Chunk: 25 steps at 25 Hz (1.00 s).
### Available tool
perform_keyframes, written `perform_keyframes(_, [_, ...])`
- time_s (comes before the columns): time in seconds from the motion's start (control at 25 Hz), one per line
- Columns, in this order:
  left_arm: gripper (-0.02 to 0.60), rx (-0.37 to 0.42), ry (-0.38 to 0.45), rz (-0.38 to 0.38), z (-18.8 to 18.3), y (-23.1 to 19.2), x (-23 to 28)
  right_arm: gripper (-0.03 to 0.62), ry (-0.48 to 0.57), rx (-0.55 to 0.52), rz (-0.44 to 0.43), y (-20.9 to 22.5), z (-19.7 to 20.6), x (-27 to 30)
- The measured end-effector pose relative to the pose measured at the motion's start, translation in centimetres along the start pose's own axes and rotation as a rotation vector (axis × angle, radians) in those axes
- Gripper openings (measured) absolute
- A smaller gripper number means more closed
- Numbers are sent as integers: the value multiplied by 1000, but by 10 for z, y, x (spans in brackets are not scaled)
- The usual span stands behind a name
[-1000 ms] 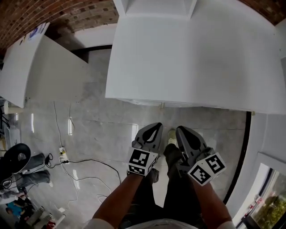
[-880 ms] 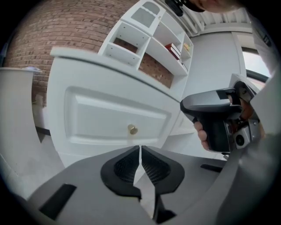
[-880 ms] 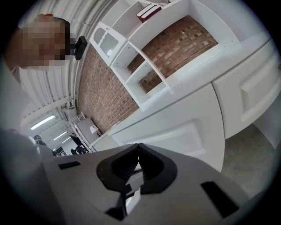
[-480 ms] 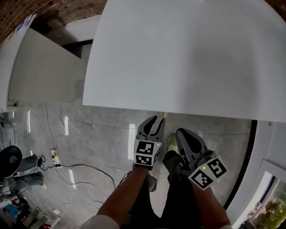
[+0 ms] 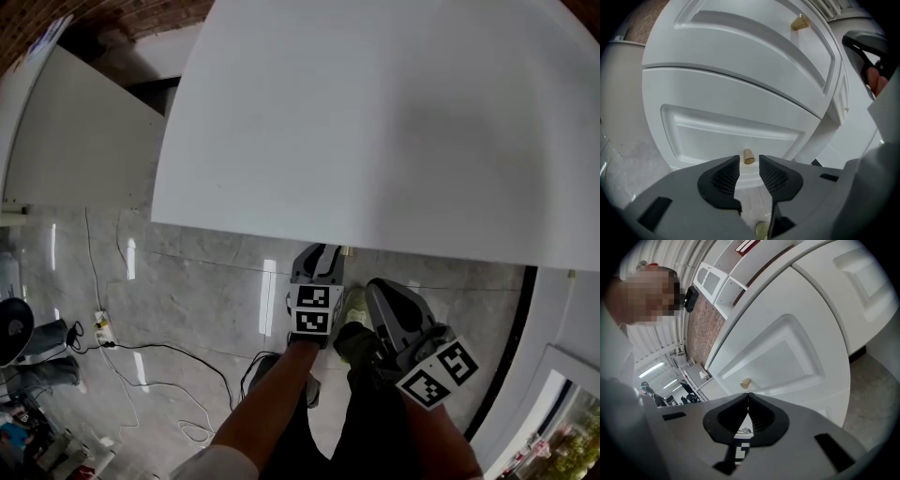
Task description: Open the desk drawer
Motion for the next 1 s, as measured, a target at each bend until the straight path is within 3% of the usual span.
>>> perform_keyframes(0.28, [118, -8, -10, -18, -1, 2, 17, 17, -4, 12, -3, 9, 0, -4])
perform_keyframes(0.36, [75, -15, -12, -34, 1, 1, 18, 17, -6, 19, 0, 12, -1, -5])
perform_keyframes(0.56, [75, -14, -19, -41, 2, 2, 18, 17, -15, 29, 9, 13, -3, -12])
perform_keyframes(1.0, [75, -25, -101, -13, 40, 18, -28, 17, -46, 55, 49, -12, 16, -40])
Point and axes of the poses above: the fingertips, and each gripper's own axes: x forward along the fingers, y to its right, z out of its underside, the point moved 2 cm from there along -x, backward along the fingers, and after that the axes turned 9 degrees about x, right-handed, at the moved point
